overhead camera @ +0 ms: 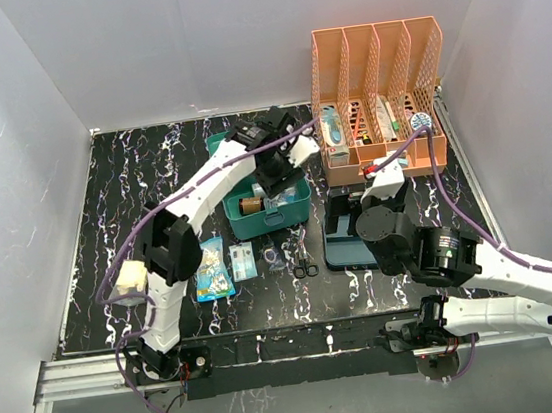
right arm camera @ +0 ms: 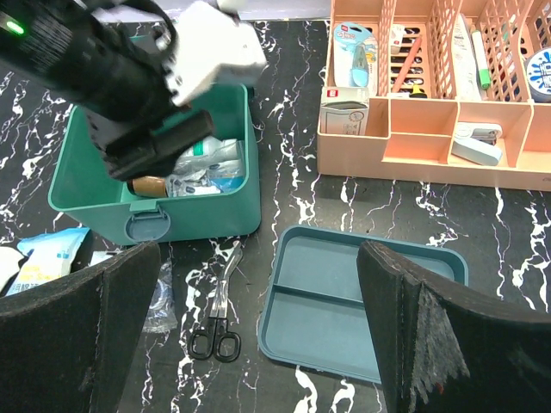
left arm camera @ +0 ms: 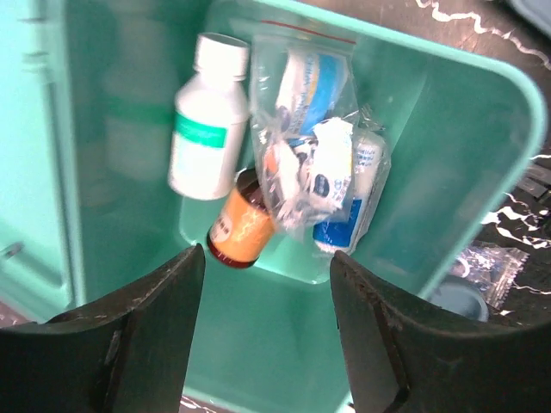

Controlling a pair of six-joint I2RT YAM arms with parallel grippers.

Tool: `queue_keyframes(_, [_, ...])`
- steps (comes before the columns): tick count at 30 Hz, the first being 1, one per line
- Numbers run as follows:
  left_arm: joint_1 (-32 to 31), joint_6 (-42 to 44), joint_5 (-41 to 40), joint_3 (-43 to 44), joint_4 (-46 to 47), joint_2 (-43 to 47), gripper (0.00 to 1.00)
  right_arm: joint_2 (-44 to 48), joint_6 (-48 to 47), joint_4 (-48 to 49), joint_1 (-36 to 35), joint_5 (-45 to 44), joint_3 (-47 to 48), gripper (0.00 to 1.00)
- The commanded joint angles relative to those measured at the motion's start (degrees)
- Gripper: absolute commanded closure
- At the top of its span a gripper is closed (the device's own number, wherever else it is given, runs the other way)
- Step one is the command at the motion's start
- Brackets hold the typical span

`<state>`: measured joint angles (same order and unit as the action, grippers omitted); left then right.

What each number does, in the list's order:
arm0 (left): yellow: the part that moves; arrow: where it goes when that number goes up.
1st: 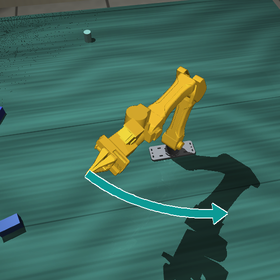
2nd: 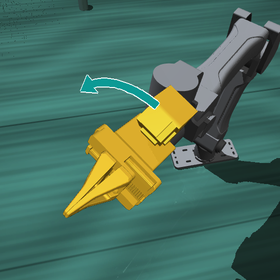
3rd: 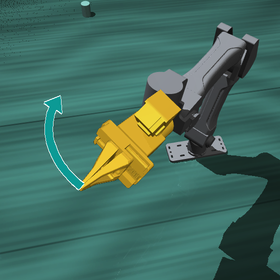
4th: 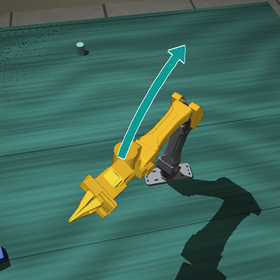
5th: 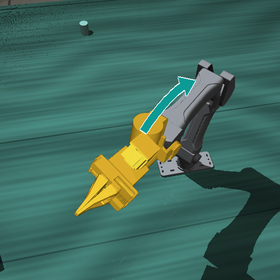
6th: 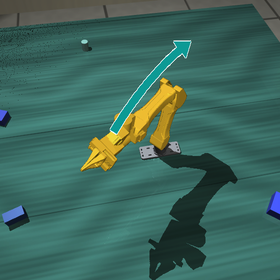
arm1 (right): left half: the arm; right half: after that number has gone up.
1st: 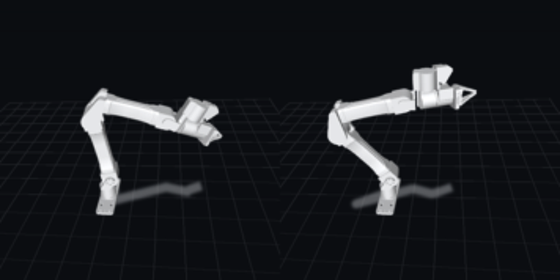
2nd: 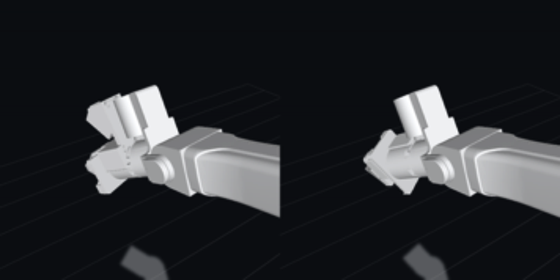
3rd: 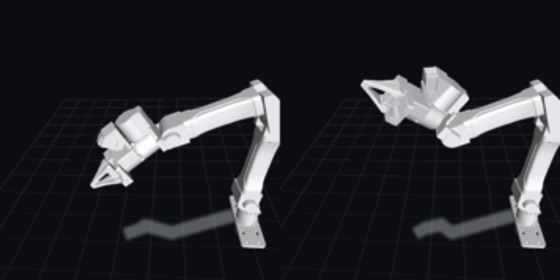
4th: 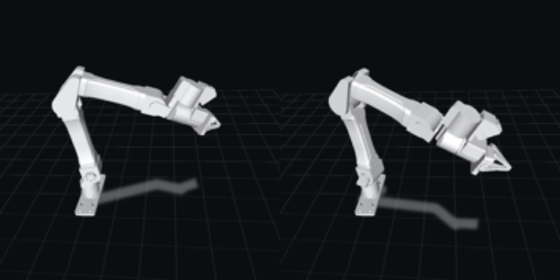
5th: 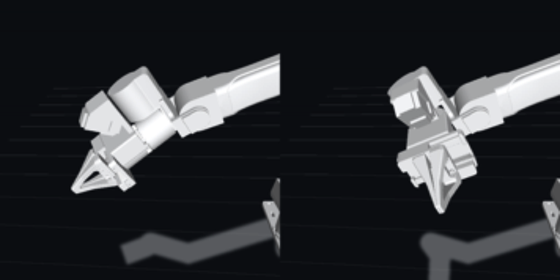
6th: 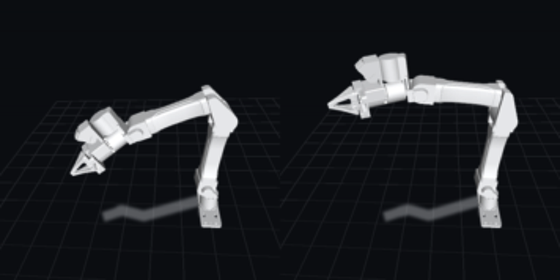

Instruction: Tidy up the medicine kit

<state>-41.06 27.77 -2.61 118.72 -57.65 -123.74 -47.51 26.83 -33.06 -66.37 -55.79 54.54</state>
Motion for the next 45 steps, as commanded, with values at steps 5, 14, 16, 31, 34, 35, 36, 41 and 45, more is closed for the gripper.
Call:
queue_keyframes(5, [0.45, -10.83, -7.75, 1.48, 0.00, 21.93, 0.41, -1.27, -1.68, 1.05, -0.25, -1.03, 4.13, 0.02])
queue_keyframes(14, [30.66, -14.78, 2.94, -28.67, 6.91, 43.24, 0.38, -3.61, -2.06, 4.33, -0.25, -0.06, 2.57, 0.01])
queue_keyframes(16, [36.71, -14.98, 7.21, -34.61, 6.09, 44.94, 0.38, -4.36, -1.65, 5.22, -0.21, 0.57, 1.97, 0.01])
queue_keyframes(31, [73.52, 8.58, 19.18, -58.77, 9.73, 42.36, 0.39, -10.41, -2.01, 3.19, -0.23, 1.77, 5.28, 0.02])
queue_keyframes(34, [76.39, 12.40, 20.27, -60.26, 10.69, 40.69, 0.40, -12.10, -0.73, 2.00, -0.25, 1.89, 6.30, 0.02])
queue_keyframes(35, [77.01, 13.50, 20.42, -60.86, 11.35, 40.42, 0.40, -12.70, -0.45, 1.95, -0.25, 2.03, 6.50, 0.02])
queue_keyframes(36, [77.49, 14.18, 20.57, -61.79, 12.07, 40.21, 0.40, -13.28, -0.19, 1.98, -0.25, 2.19, 6.64, 0.02])
queue_keyframes(41, [77.71, 16.20, 20.89, -65.75, 16.09, 37.92, 0.40, -16.86, 0.69, 2.18, -0.33, 3.26, 8.03, 0.02])
queue_keyframes(45, [77.70, 16.06, 21.46, -65.94, 17.63, 34.82, 0.41, -17.88, 1.12, 2.35, -0.49, 3.58, 8.77, 0.02])
